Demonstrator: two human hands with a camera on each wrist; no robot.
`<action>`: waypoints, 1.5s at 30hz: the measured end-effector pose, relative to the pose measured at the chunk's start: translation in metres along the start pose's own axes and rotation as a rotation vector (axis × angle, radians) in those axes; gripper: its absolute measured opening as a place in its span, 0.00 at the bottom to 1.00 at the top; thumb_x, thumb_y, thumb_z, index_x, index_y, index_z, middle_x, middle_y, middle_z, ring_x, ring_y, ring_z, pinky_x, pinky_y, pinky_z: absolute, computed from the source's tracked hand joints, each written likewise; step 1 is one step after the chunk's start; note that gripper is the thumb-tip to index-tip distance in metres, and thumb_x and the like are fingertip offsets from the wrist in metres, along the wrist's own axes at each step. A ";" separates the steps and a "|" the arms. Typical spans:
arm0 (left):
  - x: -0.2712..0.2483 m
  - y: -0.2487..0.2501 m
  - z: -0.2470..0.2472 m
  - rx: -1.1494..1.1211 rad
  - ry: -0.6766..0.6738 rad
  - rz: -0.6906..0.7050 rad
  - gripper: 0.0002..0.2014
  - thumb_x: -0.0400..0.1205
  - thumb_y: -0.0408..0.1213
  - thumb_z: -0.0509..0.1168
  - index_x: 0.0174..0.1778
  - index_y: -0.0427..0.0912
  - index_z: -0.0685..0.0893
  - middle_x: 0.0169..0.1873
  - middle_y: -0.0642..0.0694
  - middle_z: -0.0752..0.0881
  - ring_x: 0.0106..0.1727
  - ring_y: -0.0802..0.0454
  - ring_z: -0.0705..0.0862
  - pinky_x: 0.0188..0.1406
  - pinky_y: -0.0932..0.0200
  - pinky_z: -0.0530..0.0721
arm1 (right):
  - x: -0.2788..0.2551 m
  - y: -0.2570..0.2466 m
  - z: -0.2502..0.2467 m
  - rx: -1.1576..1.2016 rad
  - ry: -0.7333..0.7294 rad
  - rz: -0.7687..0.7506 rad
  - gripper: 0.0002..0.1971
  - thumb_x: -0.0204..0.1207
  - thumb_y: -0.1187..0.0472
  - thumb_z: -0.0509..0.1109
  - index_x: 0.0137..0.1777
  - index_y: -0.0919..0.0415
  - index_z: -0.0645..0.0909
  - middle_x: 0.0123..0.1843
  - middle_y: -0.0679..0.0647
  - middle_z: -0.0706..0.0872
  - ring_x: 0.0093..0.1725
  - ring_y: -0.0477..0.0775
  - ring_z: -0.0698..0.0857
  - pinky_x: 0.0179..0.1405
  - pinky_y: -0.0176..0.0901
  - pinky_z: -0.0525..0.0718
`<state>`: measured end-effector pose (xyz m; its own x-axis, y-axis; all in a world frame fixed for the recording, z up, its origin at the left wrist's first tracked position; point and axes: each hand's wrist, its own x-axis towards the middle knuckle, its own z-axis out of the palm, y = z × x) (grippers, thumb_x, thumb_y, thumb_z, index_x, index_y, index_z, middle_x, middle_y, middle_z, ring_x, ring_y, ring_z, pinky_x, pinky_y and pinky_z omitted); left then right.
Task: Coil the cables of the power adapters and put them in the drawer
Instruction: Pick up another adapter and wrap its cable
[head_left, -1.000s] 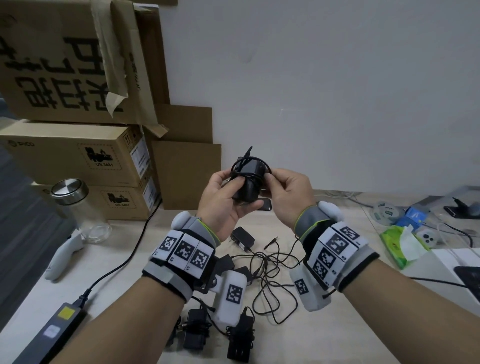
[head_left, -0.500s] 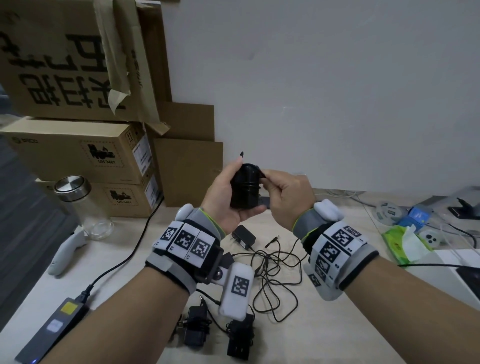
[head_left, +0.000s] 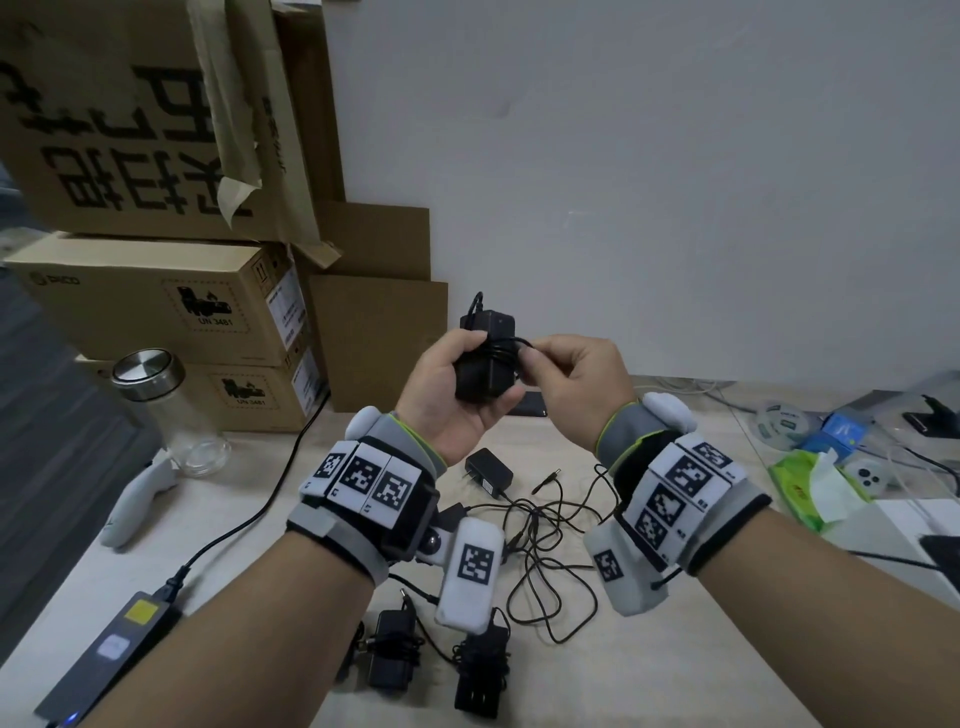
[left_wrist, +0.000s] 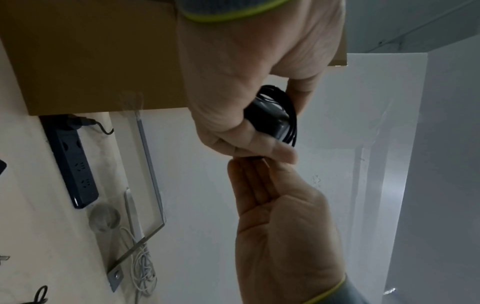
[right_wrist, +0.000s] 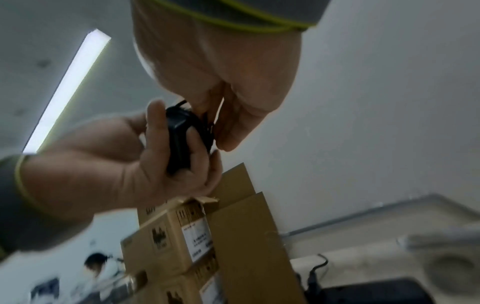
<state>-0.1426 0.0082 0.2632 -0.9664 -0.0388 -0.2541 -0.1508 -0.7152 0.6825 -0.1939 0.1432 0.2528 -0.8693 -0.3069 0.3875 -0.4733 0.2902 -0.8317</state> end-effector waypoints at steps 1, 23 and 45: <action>-0.001 0.000 0.001 -0.006 -0.015 0.007 0.12 0.84 0.40 0.60 0.53 0.34 0.81 0.36 0.41 0.85 0.32 0.50 0.86 0.26 0.63 0.87 | 0.000 -0.002 0.001 0.071 0.007 0.053 0.10 0.77 0.59 0.69 0.36 0.50 0.88 0.36 0.63 0.89 0.35 0.57 0.85 0.45 0.57 0.88; -0.002 -0.007 0.000 -0.086 -0.053 0.056 0.16 0.82 0.51 0.63 0.53 0.42 0.86 0.40 0.45 0.85 0.36 0.55 0.80 0.21 0.67 0.82 | 0.009 -0.018 -0.005 0.316 -0.004 0.188 0.06 0.77 0.69 0.71 0.43 0.59 0.88 0.37 0.57 0.90 0.38 0.55 0.89 0.41 0.46 0.89; -0.011 -0.003 0.009 -0.108 -0.034 -0.035 0.21 0.80 0.58 0.63 0.51 0.42 0.83 0.37 0.46 0.81 0.28 0.60 0.79 0.15 0.73 0.75 | -0.004 -0.018 -0.016 -0.262 0.135 -0.690 0.08 0.77 0.72 0.68 0.51 0.67 0.88 0.45 0.56 0.91 0.44 0.54 0.87 0.46 0.42 0.84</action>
<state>-0.1335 0.0171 0.2706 -0.9676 0.0100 -0.2521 -0.1632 -0.7867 0.5954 -0.1846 0.1541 0.2727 -0.3646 -0.3883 0.8463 -0.9211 0.2840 -0.2665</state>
